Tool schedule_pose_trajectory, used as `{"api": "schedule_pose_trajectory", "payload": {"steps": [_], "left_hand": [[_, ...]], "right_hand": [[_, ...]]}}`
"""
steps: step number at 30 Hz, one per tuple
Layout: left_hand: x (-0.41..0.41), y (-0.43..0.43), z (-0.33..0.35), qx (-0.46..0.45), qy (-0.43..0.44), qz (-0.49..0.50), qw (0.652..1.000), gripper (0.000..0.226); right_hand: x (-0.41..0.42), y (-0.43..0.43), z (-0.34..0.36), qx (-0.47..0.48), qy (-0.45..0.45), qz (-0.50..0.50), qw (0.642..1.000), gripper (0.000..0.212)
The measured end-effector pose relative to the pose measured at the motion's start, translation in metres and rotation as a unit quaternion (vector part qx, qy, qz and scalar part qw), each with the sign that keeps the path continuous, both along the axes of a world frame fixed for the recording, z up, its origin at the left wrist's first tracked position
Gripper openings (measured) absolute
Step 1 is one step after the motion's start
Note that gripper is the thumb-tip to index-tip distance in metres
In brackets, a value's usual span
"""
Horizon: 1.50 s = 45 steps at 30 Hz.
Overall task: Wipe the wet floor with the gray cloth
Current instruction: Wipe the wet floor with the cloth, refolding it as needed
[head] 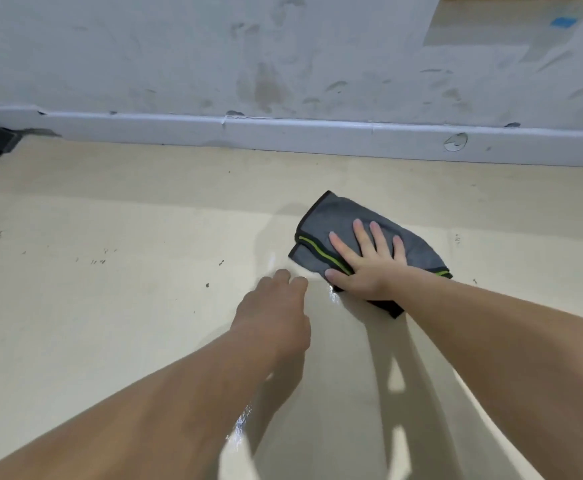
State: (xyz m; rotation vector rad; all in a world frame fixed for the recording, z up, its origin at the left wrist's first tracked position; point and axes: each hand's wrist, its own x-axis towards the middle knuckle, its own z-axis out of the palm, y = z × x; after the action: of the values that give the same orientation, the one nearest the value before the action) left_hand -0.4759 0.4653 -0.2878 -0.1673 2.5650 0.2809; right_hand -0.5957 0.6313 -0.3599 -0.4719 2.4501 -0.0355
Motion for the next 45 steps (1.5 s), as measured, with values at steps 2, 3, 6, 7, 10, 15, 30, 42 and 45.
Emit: {"api": "schedule_pose_trajectory", "payload": {"steps": [2,3,6,7,10,15,30,42,45], "left_hand": [[0.008,-0.002,-0.001,0.024,-0.007,0.028,0.999,0.052],[0.012,-0.002,0.0,0.041,-0.007,0.039,0.998,0.055],[0.023,-0.002,0.005,0.08,-0.004,0.047,0.996,0.06],[0.026,-0.003,0.005,0.083,0.0,0.041,0.996,0.061],[0.027,-0.007,0.004,0.081,0.012,0.031,0.996,0.061],[0.023,0.009,-0.007,0.085,0.002,0.028,0.996,0.055],[-0.021,0.13,-0.021,0.15,0.121,-0.059,0.979,0.034],[-0.016,0.122,-0.026,0.113,0.078,-0.094,0.986,0.041],[-0.014,0.124,-0.02,0.114,0.079,-0.095,0.986,0.04]], "right_hand": [[-0.016,0.006,0.001,-0.004,0.008,-0.027,1.0,0.077],[-0.021,0.01,0.001,-0.006,0.016,-0.046,0.999,0.077],[-0.025,0.028,0.0,0.004,0.043,-0.125,0.991,0.078],[-0.024,0.035,-0.001,0.01,0.048,-0.157,0.986,0.079],[-0.009,0.056,-0.005,0.026,0.057,-0.233,0.97,0.078],[0.068,0.069,-0.01,0.028,0.081,-0.209,0.974,0.073],[0.145,0.162,-0.007,-0.02,0.058,-0.059,0.996,0.072],[-0.014,0.212,0.003,0.033,0.038,-0.311,0.949,0.08],[-0.007,0.214,-0.002,0.034,0.053,-0.34,0.938,0.08]]}}
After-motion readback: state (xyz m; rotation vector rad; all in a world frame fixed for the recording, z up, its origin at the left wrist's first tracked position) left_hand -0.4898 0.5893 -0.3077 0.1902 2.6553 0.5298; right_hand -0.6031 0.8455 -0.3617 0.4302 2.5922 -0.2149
